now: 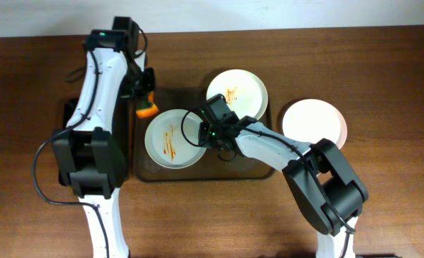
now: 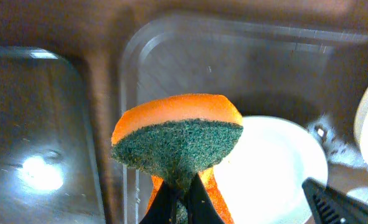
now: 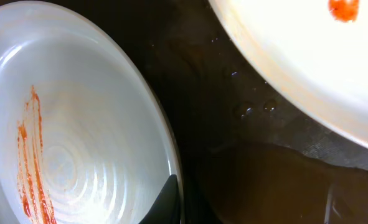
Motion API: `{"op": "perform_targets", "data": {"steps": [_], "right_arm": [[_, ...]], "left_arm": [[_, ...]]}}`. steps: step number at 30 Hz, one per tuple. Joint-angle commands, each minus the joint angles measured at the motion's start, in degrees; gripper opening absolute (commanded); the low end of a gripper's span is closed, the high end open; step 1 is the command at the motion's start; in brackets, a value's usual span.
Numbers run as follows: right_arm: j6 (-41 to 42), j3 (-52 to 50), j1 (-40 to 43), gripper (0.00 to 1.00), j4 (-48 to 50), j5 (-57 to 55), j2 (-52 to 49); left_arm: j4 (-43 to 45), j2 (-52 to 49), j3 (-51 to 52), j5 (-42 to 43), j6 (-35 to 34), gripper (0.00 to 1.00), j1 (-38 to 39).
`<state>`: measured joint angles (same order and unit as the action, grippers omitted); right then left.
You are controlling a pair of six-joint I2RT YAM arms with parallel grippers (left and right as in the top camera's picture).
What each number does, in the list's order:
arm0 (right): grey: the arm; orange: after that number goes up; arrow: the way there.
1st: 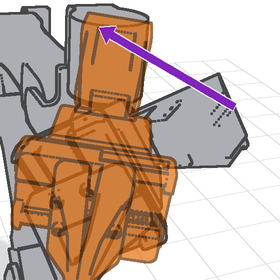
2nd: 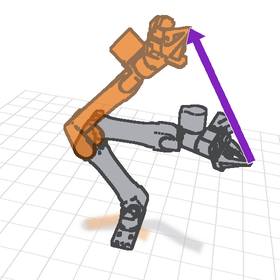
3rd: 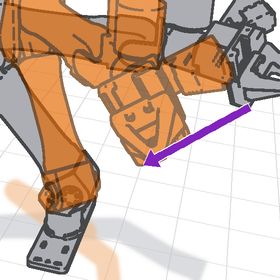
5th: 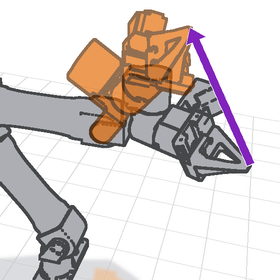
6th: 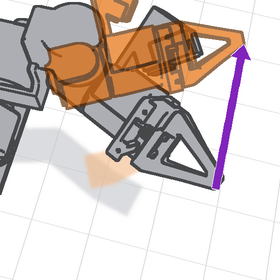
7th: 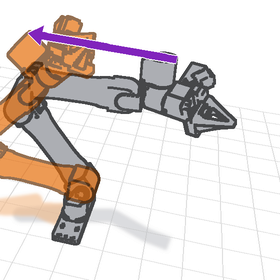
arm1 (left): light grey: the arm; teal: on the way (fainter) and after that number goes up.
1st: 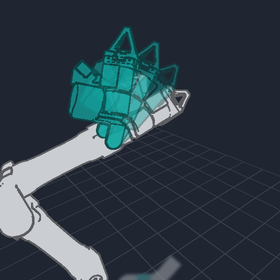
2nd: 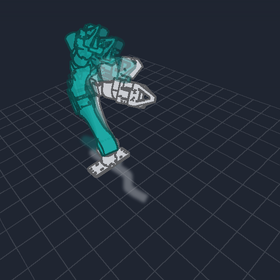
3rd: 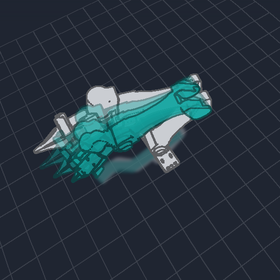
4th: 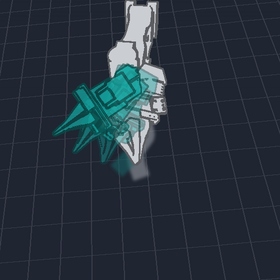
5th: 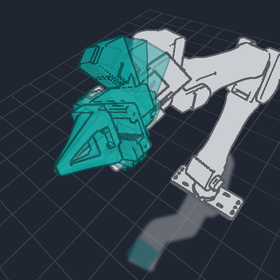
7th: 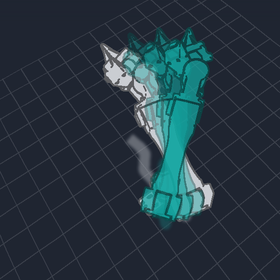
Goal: Clean dirty plates on tray and stack at the side
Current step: 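Scrub the second plate with the sponge in the left gripper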
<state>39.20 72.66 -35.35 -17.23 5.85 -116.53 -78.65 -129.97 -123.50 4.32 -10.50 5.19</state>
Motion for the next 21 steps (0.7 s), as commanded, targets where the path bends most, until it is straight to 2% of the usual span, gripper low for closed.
{"op": "perform_targets", "data": {"steps": [1,4,8,13,18,20,21], "right_arm": [[0.33,0.22,-0.24,0.04,-0.04,2.12,-1.6],[0.31,0.22,-0.13,0.04,0.15,2.6,-1.6],[0.31,0.22,-0.13,0.04,0.15,2.56,-1.6],[0.28,0.22,0.52,0.04,0.15,2.58,-1.6],[0.28,0.22,0.61,0.04,0.13,2.56,-1.6],[0.28,0.22,0.61,0.04,0.13,2.58,-1.6],[0.28,0.22,0.61,0.04,0.13,2.56,-1.6]], "left_arm": [[0.31,0.33,6.25,0.7,-0.09,0.0,0.59],[1.99,0.33,12.31,1.05,-0.09,0.0,1.46],[10.84,0.33,22.8,1.01,-0.09,0.0,4.57],[19.06,0.33,30.77,0.85,0.37,0.0,7.56],[16.83,0.33,34.93,1.55,3.56,0.0,9.68],[14.53,0.33,35.85,6.73,7.98,0.0,9.68],[13.09,0.33,36.17,11.58,12.31,0.0,9.68]]}}
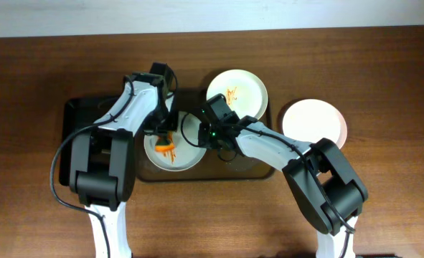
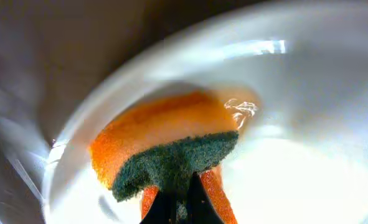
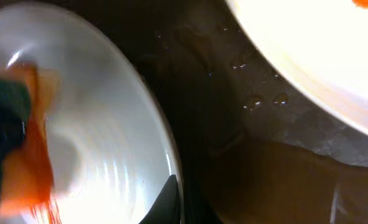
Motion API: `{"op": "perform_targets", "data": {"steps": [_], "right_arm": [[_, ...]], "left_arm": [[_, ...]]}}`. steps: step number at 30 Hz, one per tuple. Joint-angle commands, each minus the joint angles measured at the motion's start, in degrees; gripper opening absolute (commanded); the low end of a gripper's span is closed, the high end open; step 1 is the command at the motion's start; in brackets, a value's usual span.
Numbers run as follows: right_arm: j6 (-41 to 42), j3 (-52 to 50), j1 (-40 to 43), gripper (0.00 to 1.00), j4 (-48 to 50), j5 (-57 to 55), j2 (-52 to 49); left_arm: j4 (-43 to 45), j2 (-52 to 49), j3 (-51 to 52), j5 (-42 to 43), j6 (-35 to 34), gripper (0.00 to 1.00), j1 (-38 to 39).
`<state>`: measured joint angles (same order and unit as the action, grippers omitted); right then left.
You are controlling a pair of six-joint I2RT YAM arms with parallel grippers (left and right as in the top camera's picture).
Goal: Clean dirty plates on tray and stack at the side
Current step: 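Scrub the second plate with the sponge in the left gripper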
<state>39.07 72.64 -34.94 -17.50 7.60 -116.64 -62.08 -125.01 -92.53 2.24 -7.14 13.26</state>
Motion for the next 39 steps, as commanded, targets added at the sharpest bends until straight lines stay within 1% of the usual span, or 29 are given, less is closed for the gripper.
{"op": "perform_targets", "data": {"steps": [1,2,3,7,9,10,11,13,14,16,18,22,25,26,27,29,32,34,37,39], "right_arm": [[0.42,0.24,0.2,0.04,0.42,0.83,-1.49],[0.42,0.24,0.17,0.04,0.42,0.83,-1.49],[0.42,0.24,0.2,0.04,0.42,0.83,-1.49],[0.42,0.24,0.2,0.04,0.37,0.85,-1.49],[0.42,0.24,0.17,0.04,0.37,0.85,-1.49],[0.42,0.24,0.17,0.04,0.37,0.85,-1.49],[0.42,0.24,0.2,0.04,0.37,0.85,-1.49],[0.42,0.24,0.2,0.04,0.37,0.85,-1.49],[0.42,0.24,0.17,0.04,0.37,0.83,-1.49],[0.42,0.24,0.17,0.04,0.39,0.81,-1.49],[0.42,0.24,0.2,0.04,0.39,0.81,-1.49],[0.42,0.22,0.17,0.04,0.33,0.9,-1.73],[0.42,0.22,0.17,0.04,0.17,1.84,-1.88],[0.39,0.22,0.17,0.04,0.17,2.19,-1.88],[0.39,0.22,0.17,0.04,0.15,2.45,-1.88],[0.39,0.11,0.17,0.04,-0.28,2.8,-1.88],[0.37,0.0,0.17,0.04,-1.31,3.54,-1.88],[0.37,0.0,0.17,0.04,-1.79,3.85,-1.88],[0.2,0.0,0.17,0.04,-1.75,3.82,-1.88],[0.2,0.0,0.17,0.04,-1.75,3.82,-1.88]], "left_arm": [[-4.7,-4.63,5.25,17.27,12.7,0.0,1.62],[-5.97,-4.63,5.33,19.76,15.26,0.0,1.64],[-6.8,-4.63,5.35,20.0,15.85,0.0,1.66],[-6.36,-4.63,5.46,18.71,15.82,0.0,1.49],[-4.24,-4.63,5.46,15.8,14.49,0.0,1.49],[-2.4,-4.61,5.46,11.41,10.58,0.0,1.49],[-0.28,-4.63,5.46,4.35,4.35,0.0,1.49],[1.73,-4.63,5.49,-3.5,-2.32,0.0,1.49],[2.73,-4.63,5.51,-8.46,-7.21,0.0,1.49],[3.98,-4.63,5.51,-14.95,-15.28,0.0,1.51],[5.6,-4.63,5.77,-19.02,-21.51,0.0,1.66],[11.8,-4.63,9.03,-19.47,-23.02,0.0,1.66],[13.79,-4.63,11.32,-21.57,-26.27,0.0,1.6],[14.69,-4.63,11.67,-21.55,-25.35,0.0,1.6],[15.65,-4.63,11.78,-21.09,-21.7,0.0,1.6],[19.91,-4.61,11.02,-21.11,-11.17,0.0,1.6],[20.5,-4.61,8.52,-20.87,-10.86,0.0,1.03],[21.53,-4.61,6.01,-18.73,-6.14,0.0,0.61],[24.74,-4.61,2.62,-10.45,5.44,0.0,0.35],[26.47,-4.61,1.99,1.14,14.53,0.0,0.35]]}}
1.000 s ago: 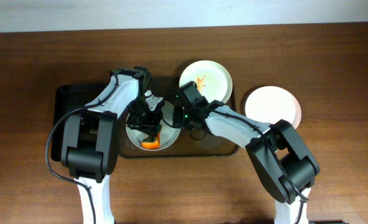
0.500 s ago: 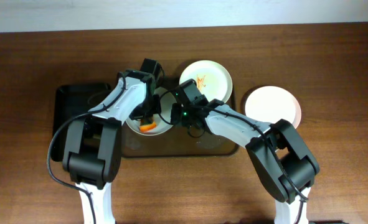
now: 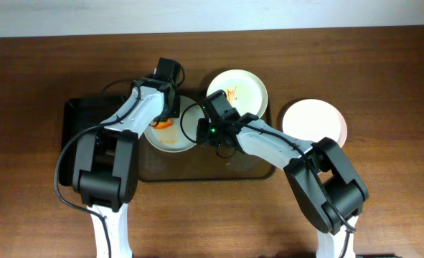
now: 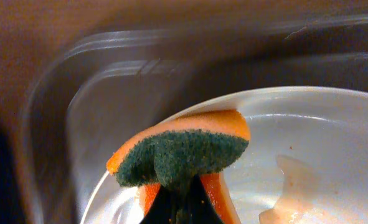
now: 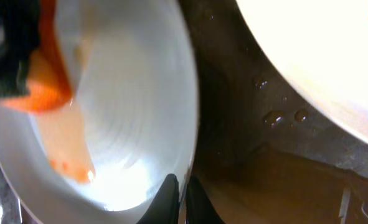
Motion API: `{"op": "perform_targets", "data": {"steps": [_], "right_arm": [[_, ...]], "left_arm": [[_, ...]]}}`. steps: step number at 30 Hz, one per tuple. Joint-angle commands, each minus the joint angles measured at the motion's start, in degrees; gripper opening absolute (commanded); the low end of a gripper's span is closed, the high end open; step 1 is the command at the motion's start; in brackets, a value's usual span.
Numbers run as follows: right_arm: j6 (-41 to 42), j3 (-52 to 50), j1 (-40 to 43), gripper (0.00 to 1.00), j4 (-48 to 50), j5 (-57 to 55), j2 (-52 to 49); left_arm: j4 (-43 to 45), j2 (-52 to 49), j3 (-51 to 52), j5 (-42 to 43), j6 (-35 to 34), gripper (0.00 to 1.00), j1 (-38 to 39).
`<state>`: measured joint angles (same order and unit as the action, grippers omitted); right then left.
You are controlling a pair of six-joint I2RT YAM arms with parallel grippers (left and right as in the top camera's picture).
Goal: Clean dirty plates on tray and stack at the side
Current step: 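Scrub the second plate with the sponge in the left gripper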
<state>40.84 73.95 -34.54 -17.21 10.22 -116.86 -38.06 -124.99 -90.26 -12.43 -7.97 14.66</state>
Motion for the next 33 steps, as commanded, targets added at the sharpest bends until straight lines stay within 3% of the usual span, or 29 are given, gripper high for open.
{"op": "perform_targets", "data": {"steps": [1,5,10,15,17,21,23,29,33], "right_arm": [[-1.57,-1.31,-0.22,0.04,-2.05,1.18,-1.66],[-1.57,-1.31,-0.22,0.04,-2.01,1.18,-1.66],[-1.57,-1.31,-0.22,0.04,-2.01,1.2,-1.66],[-1.57,-1.31,-0.22,0.04,-2.05,1.22,-1.66],[-1.57,-1.31,-0.22,0.04,-2.05,1.22,-1.66],[-1.57,-1.31,-0.2,0.04,-2.05,1.22,-1.66],[-1.57,-1.31,-0.22,0.04,-2.05,1.2,-1.66],[-1.57,-1.31,-0.2,0.04,-2.25,1.64,-1.66],[-1.57,-1.31,-0.22,0.04,-2.69,2.08,-1.66]], "left_arm": [[1.99,-4.63,-0.26,22.77,18.82,0.0,-1.05],[-4.68,-4.63,-0.26,33.14,20.96,0.0,-1.05],[-12.81,-4.63,-0.26,34.8,20.98,0.0,-1.22],[-14.14,-4.63,-0.28,41.42,19.76,0.0,-2.84],[-13.62,-4.63,-0.28,37.99,15.04,0.0,-4.13],[-15.72,-4.63,-0.28,13.31,-7.91,0.0,-7.82],[-17.4,-4.63,-0.28,10.47,-10.95,0.0,-8.94],[-24.13,-4.63,-0.28,10.97,-10.71,0.0,-8.52],[-25.99,-4.63,-0.44,24.57,1.95,0.0,-8.57]]}}
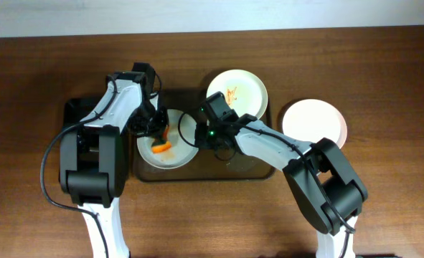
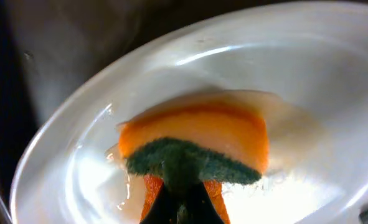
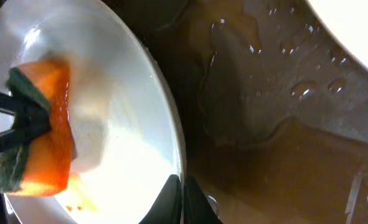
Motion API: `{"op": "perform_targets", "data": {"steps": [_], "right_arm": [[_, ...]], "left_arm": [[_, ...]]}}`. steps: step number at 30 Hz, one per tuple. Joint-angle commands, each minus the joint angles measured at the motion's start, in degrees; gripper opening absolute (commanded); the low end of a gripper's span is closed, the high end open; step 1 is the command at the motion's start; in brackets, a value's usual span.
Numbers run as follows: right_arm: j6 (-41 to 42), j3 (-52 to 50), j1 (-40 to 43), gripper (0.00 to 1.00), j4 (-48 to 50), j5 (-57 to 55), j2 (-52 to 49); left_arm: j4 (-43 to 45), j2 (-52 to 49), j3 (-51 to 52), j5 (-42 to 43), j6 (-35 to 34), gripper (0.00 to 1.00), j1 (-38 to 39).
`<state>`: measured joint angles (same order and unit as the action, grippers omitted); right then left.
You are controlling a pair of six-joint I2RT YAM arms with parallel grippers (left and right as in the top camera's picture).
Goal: Clean dirty plates on tray and stack at the side
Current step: 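Scrub the second plate with the sponge in the left gripper, then carry the second plate right and stack it on the first plate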
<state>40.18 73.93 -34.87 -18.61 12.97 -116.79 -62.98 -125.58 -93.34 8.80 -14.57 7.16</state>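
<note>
A white plate [image 1: 170, 155] lies at the left of the clear tray [image 1: 249, 170]. My left gripper [image 2: 182, 198] is shut on an orange sponge with a green scrub face [image 2: 193, 140], pressed into that plate [image 2: 308, 112]. The sponge [image 1: 161, 147] shows orange inside the plate, with pale smeared sauce [image 3: 90, 140] beside it. My right gripper [image 3: 179, 198] is shut on the plate's right rim [image 3: 171, 134]. A second white plate [image 1: 246, 87] with orange sauce marks sits at the tray's back right. A clean white plate [image 1: 314, 122] rests on the table to the right.
A dark tray [image 1: 74, 115] lies on the wooden table [image 1: 384, 72] left of the clear tray. Water drops and a puddle [image 3: 252, 118] cover the clear tray's floor beside the held plate.
The plate has shifted down and left in the tray. My left gripper with the sponge was at the plate's upper part and is now lower, at its middle. The right gripper still pinches the rim.
First my left gripper held the sponge above the tray's left edge while the right pinched the rim of a plate with red sauce streaks. Then the sponge was in that plate, later at its top part. Now the streaks are a pale smear.
</note>
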Motion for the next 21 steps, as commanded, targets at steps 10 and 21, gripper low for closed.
{"op": "perform_targets", "data": {"steps": [10,21], "right_arm": [[-0.94,-1.29,0.13,0.04,-1.29,-0.79,-1.73],[-2.4,-1.27,0.13,0.21,2.6,-0.46,-4.48]], "left_arm": [[-10.8,-4.04,-21.59,12.44,13.16,0.0,-4.48],[-11.61,-4.07,-31.63,7.67,13.11,0.0,-4.44]]}}
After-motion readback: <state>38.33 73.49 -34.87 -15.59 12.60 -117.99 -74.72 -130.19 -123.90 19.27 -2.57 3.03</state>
